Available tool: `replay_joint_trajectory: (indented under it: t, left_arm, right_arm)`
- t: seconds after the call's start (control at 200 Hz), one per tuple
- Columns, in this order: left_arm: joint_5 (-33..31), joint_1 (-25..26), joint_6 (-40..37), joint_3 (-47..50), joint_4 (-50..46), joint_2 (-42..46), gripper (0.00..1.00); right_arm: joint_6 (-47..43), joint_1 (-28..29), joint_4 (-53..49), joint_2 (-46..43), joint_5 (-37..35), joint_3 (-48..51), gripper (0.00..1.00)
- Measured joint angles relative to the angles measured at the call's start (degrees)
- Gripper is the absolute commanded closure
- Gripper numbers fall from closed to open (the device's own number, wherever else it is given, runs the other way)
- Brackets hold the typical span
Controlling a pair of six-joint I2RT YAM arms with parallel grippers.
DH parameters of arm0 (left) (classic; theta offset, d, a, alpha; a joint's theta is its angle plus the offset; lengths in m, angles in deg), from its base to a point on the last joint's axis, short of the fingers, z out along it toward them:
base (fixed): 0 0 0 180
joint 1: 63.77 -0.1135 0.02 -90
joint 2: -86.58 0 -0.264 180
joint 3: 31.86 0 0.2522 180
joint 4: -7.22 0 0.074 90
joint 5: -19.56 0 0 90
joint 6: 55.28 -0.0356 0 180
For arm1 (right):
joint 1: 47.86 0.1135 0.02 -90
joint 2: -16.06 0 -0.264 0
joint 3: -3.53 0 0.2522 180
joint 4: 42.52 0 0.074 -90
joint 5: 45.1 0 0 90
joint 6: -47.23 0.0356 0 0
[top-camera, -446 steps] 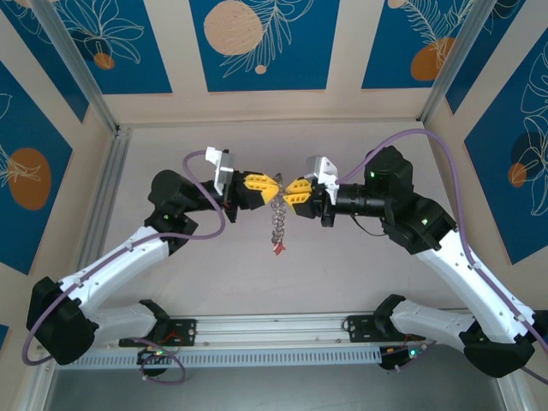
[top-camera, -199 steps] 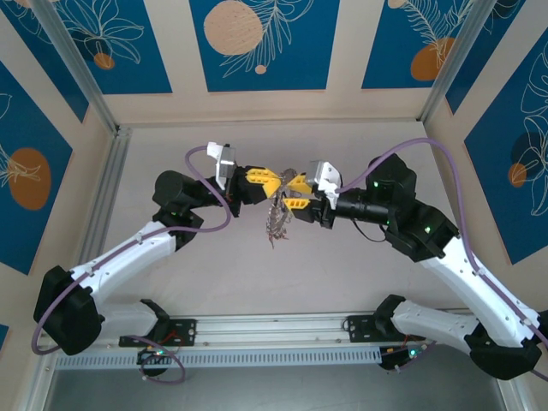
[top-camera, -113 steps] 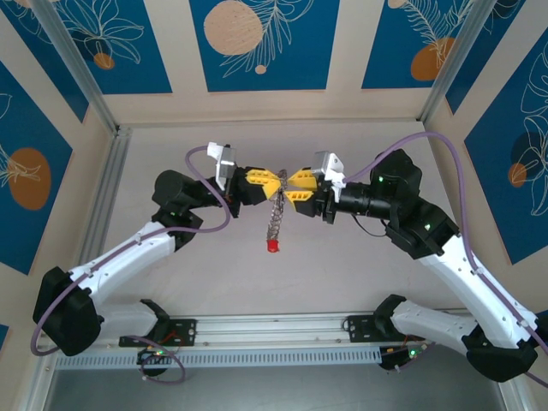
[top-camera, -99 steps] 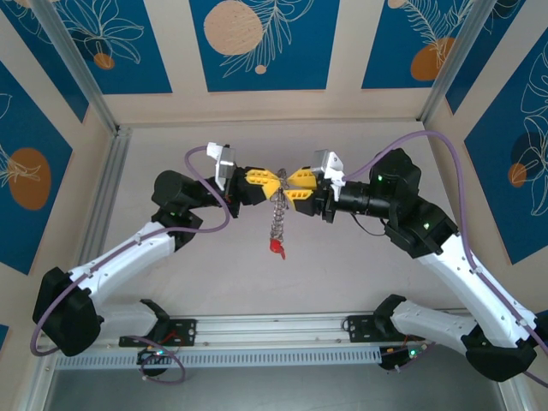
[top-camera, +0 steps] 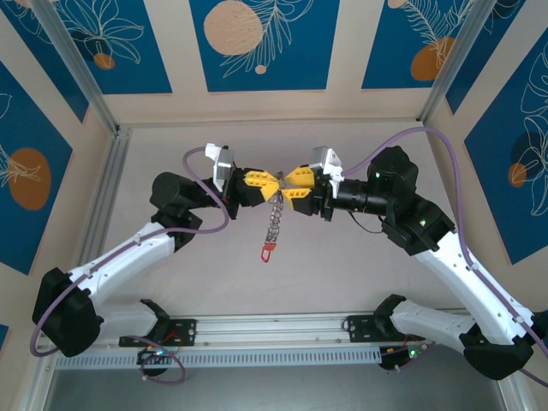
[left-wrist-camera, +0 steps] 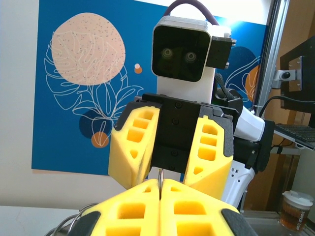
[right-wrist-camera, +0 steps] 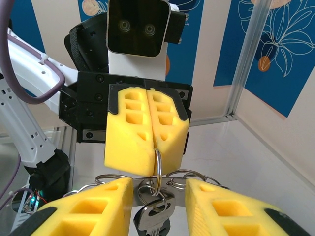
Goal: Put the keys on the keyring
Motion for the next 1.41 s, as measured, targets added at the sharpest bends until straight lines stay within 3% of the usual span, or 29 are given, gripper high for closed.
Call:
replay_joint_trajectory:
  t: [0.24, 0.345, 0.5, 1.155, 1.406]
  left_arm:
    - [0.2, 0.0, 0.5, 0.0, 0.6, 0.0, 1.00]
    - [0.2, 0.0, 0.5, 0.0, 0.9, 0.0, 1.00]
    - [0.4, 0.0, 0.7, 0.1, 1.1, 0.0, 1.00]
    - [0.4, 0.0, 7.5, 0.2, 10.6, -1.6, 1.00]
    - [0.4, 0.0, 8.1, 0.2, 12.1, -1.6, 1.00]
  right_arm:
    - [1.1, -0.5, 1.3, 0.2, 1.9, 0.0, 0.87]
    - [1.3, -0.6, 1.5, 0.9, 3.1, 0.0, 0.87]
    - [1.6, -1.0, 1.5, 2.1, 4.7, 0.0, 0.77]
    - [4.1, -1.3, 9.7, 1.7, 9.8, 3.0, 0.83]
    - [5.7, -1.3, 13.2, 1.3, 11.1, 3.9, 1.00]
